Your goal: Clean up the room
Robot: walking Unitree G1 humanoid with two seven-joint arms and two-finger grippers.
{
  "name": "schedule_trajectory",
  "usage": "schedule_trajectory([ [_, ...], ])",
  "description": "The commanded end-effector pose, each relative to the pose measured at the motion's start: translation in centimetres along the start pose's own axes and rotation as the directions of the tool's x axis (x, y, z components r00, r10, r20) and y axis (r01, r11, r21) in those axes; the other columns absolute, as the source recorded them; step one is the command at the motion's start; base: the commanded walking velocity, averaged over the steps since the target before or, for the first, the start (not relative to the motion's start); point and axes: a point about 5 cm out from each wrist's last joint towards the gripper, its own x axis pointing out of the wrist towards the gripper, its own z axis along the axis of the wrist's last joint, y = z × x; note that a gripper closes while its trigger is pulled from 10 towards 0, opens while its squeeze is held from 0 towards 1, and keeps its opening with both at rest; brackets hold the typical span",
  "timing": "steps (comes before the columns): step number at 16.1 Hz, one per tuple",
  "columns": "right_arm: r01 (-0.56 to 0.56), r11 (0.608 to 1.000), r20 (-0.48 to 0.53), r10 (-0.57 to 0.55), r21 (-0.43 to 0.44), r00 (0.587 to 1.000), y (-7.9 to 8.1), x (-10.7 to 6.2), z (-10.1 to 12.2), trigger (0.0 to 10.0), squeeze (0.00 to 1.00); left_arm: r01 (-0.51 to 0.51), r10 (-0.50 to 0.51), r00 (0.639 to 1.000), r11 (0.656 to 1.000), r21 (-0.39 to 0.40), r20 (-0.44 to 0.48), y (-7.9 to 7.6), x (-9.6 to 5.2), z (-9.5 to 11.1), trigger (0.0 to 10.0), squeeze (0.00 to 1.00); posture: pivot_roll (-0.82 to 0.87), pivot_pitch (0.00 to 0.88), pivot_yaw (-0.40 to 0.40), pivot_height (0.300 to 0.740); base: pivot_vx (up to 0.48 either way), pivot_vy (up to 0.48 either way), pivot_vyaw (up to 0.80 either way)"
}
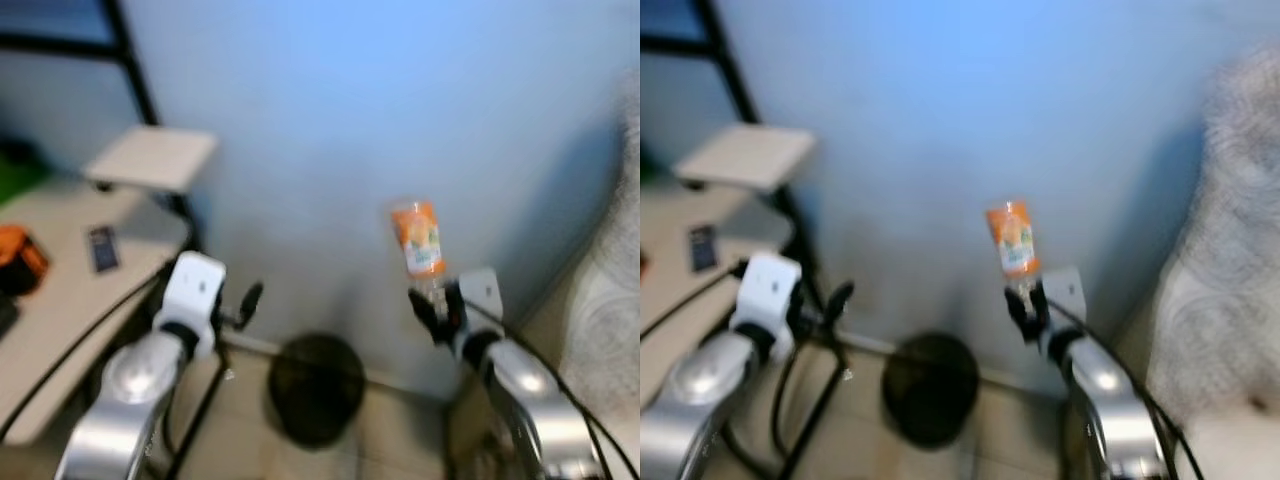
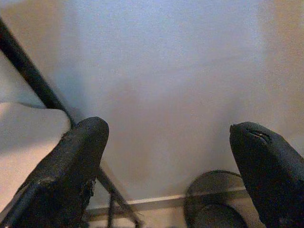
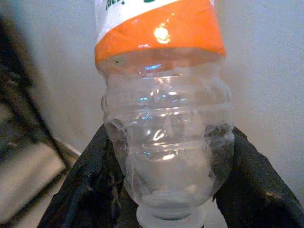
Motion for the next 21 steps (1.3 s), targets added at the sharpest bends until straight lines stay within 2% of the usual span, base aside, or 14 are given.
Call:
schedule_trajectory([
  [1,-0.051,0.999,0.011,0.051,0.005,0.999,0.5,0.5,0.3,10.0,0.0,0.038,-0.038,0.999,0.999,0.028,-0.011,-0.1,0.2,-0.2,10.0,0.0,0.03,0.0,-0.007,0.74,0.0,0.0,0.0],
  [3,-0.148,0.988,-0.019,0.147,-0.046,0.989,1.0,1.3,0.0,10.0,0.0,0.103,-0.1,0.994,0.992,0.072,-0.036,-0.2,0.2,-0.5,10.0,0.0,0.02,0.0,0.0,0.74,0.0,0.0,0.0],
  [5,-0.22,0.975,-0.025,0.219,-0.026,0.975,1.3,2.2,-0.3,10.0,0.0,0.2,-0.195,0.979,0.974,0.107,-0.054,-0.3,0.0,-0.6,10.0,0.0,0.03,0.0,0.002,0.74,0.0,0.0,0.0],
  [7,-0.294,0.955,-0.039,0.293,-0.021,0.955,1.7,2.9,-0.8,10.0,0.0,0.324,-0.315,0.945,0.934,0.152,-0.081,-0.5,-0.4,-0.8,10.0,0.0,0.03,0.0,0.002,0.74,0.0,0.0,0.0],
  [8,-0.298,0.954,-0.052,0.298,-0.004,0.953,1.8,3.9,-1.3,10.0,0.0,0.402,-0.388,0.915,0.898,0.179,-0.107,-0.4,-0.5,-1.1,10.0,0.0,0.03,0.0,0.003,0.74,0.0,0.0,0.0],
  [9,-0.27,0.962,-0.104,0.266,-0.029,0.958,1.9,5.2,-2.2,10.0,0.0,0.498,-0.473,0.866,0.845,0.194,-0.159,-0.4,-0.8,-1.6,10.0,0.0,0.03,0.0,0.006,0.74,0.0,0.0,0.0],
  [10,-0.271,0.962,-0.115,0.264,-0.043,0.958,2.0,5.4,-2.4,10.0,0.0,0.514,-0.487,0.857,0.835,0.195,-0.17,-0.4,-0.9,-1.6,10.0,0.0,0.03,0.0,0.006,0.74,0.0,0.0,0.0],
  [12,-0.271,0.959,-0.157,0.257,-0.076,0.953,3.5,6.7,-3.0,10.0,0.0,0.566,-0.524,0.821,0.797,0.211,-0.227,0.0,-1.3,-2.2,10.0,0.0,0.04,0.0,0.018,0.74,0.0,0.0,0.0],
  [18,-0.22,0.974,-0.178,0.207,-0.059,0.962,5.5,8.2,-3.5,10.0,0.0,0.571,-0.532,0.819,0.795,0.207,-0.216,0.5,-1.5,-2.1,10.0,0.0,0.07,0.0,-0.008,0.74,0.0,0.0,0.0],
  [19,-0.19,0.979,-0.195,0.173,-0.077,0.966,5.5,8.4,-3.6,10.0,0.24,0.57,-0.531,0.819,0.795,0.206,-0.216,0.5,-1.6,-2.2,10.0,0.0,0.07,0.0,-0.012,0.74,0.0,0.0,0.0],
  [21,-0.183,0.98,-0.198,0.166,-0.075,0.966,5.7,8.6,-3.6,10.0,0.89,0.569,-0.531,0.82,0.796,0.204,-0.216,0.5,-1.7,-2.3,10.0,0.0,0.08,0.0,-0.014,0.74,0.0,0.0,0.0],
])
